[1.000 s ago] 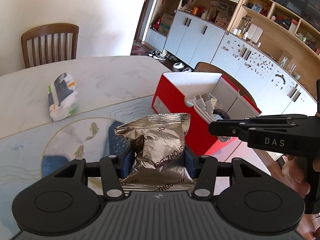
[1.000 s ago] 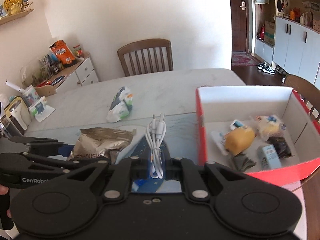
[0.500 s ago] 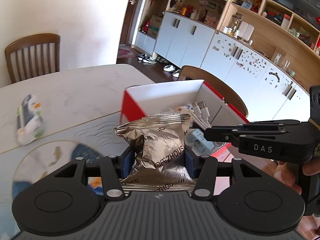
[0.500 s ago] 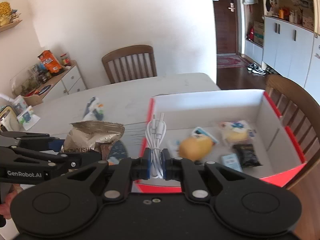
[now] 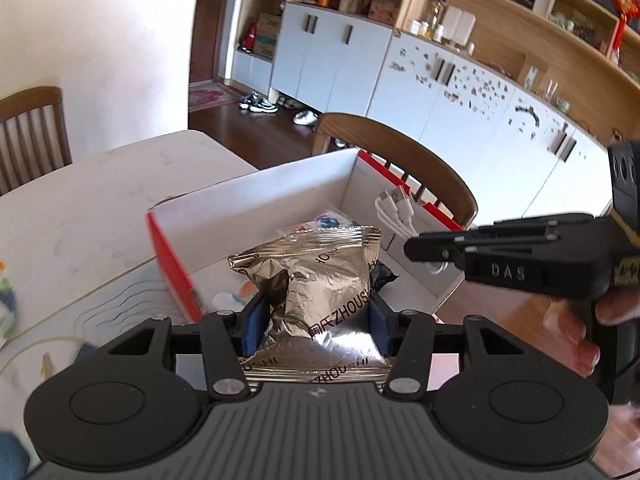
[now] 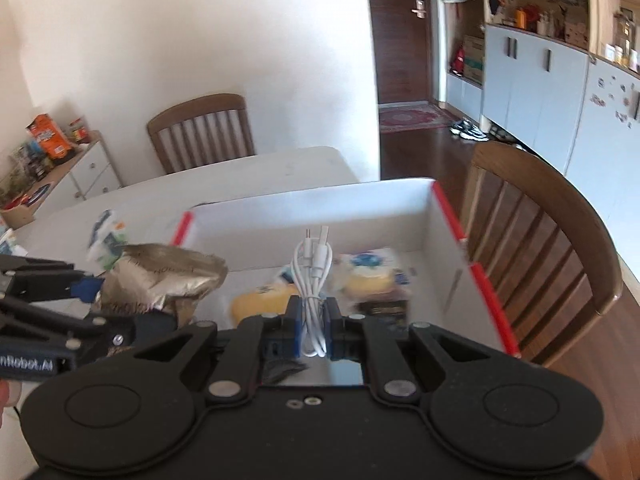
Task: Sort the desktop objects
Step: 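Carry the foil bag and the cable over the shoebox with both tools, then lower the foil bag and cable into the shoebox and open both tools, then lift both tools out of the shoebox back over the table, then grasp the white-and-navy tissue pack with the left tool while the right tool grasps the blue biscuit packet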
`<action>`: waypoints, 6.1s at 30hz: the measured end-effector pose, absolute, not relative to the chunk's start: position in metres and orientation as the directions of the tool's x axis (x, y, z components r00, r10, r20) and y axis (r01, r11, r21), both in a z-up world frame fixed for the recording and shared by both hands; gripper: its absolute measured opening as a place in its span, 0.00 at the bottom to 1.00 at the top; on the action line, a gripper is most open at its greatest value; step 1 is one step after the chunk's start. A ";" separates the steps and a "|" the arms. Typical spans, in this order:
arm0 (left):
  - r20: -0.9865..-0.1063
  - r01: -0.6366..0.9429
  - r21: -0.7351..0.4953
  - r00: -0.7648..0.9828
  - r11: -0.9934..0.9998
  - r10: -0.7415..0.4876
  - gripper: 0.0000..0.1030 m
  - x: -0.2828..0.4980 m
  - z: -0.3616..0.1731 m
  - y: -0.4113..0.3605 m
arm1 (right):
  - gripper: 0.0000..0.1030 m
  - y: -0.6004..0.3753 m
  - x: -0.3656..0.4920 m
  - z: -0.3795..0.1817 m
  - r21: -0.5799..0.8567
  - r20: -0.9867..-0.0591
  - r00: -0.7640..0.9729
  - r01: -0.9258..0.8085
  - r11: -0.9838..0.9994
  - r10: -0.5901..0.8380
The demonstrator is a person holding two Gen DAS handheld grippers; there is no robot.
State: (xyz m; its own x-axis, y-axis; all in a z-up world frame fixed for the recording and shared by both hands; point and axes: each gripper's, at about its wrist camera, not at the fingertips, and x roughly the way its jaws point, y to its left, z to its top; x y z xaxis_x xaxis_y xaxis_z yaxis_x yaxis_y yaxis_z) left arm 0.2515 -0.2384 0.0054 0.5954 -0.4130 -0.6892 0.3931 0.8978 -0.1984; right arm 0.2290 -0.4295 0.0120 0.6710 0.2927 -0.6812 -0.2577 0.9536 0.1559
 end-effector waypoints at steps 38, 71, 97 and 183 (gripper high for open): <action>-0.850 0.592 -0.044 0.402 0.804 -0.342 0.51 0.322 -0.050 -0.329 | 0.17 -0.436 0.279 -0.061 -0.002 -0.815 0.551 -0.313 0.950 0.180; -0.726 0.472 -0.096 0.569 0.877 -0.386 0.71 0.271 -0.006 -0.278 | 0.39 -0.434 0.252 -0.011 0.055 -0.764 0.585 -0.361 0.931 0.272; -0.615 0.449 -0.135 0.661 0.883 -0.430 1.00 0.223 0.021 -0.185 | 0.87 -0.374 0.197 0.007 0.043 -0.717 0.665 -0.260 0.965 0.211; -0.796 0.008 -0.151 0.592 0.988 -0.126 0.52 0.362 -0.104 0.065 | 0.40 -0.147 0.209 -0.098 0.019 -0.839 0.530 -0.195 0.981 0.122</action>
State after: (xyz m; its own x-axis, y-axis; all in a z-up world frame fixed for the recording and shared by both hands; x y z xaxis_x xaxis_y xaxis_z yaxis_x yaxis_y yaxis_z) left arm 0.3623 0.0646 -0.1043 0.5916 -0.1264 -0.7963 0.0075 0.9885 -0.1513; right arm 0.2092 -0.1469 -0.0976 0.5295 0.1218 -0.8395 -0.1951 0.9806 0.0192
